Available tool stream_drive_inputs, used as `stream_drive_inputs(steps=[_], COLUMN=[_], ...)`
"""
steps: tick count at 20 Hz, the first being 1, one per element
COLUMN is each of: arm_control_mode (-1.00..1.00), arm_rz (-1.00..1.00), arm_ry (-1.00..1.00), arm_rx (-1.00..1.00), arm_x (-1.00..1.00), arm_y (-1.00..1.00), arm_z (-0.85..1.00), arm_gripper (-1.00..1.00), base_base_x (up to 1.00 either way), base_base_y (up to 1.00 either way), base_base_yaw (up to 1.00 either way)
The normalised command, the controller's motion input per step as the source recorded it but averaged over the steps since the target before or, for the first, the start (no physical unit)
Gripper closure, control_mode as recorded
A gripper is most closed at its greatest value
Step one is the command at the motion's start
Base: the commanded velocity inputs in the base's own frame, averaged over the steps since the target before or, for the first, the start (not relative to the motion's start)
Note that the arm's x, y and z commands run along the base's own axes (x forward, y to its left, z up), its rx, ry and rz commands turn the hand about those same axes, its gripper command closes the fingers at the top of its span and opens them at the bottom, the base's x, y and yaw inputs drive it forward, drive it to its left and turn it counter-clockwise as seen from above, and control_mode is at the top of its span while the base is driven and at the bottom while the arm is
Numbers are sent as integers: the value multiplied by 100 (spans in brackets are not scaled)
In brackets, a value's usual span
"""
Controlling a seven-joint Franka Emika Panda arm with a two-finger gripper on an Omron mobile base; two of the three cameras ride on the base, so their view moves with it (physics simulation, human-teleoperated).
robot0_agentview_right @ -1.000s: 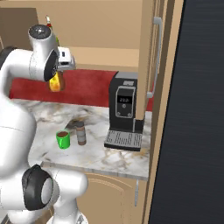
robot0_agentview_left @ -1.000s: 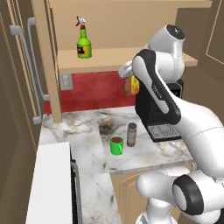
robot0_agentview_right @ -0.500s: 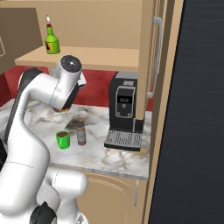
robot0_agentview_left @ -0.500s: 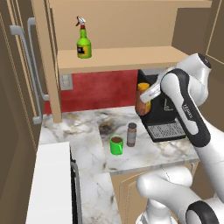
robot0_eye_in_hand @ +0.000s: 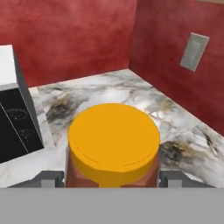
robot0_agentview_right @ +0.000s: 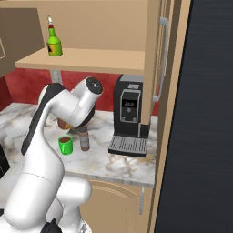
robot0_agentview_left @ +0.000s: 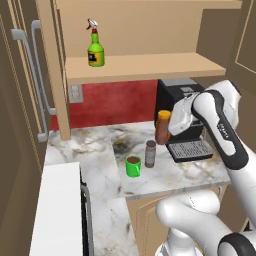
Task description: Pick the cinnamon and honey bottle from the cabinet and place them next to the mug.
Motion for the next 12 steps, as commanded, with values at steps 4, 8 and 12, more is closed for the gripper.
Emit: stream_drive_inputs(steps=[4,8,12], arm_control_mode=[-100,-100,-100], arm_rz=[16,12,9], arm_ry=[-1,-2,-6], arm_rx=[0,0,0], arm_x=[23,20,14], arm_y=[-1,-11,-29], arm_z=[-63,-58,-38], arm_gripper=[100,100,100], base_base_x=[0,0,0], base_base_y=[0,0,0], base_base_yaw=[0,0,0])
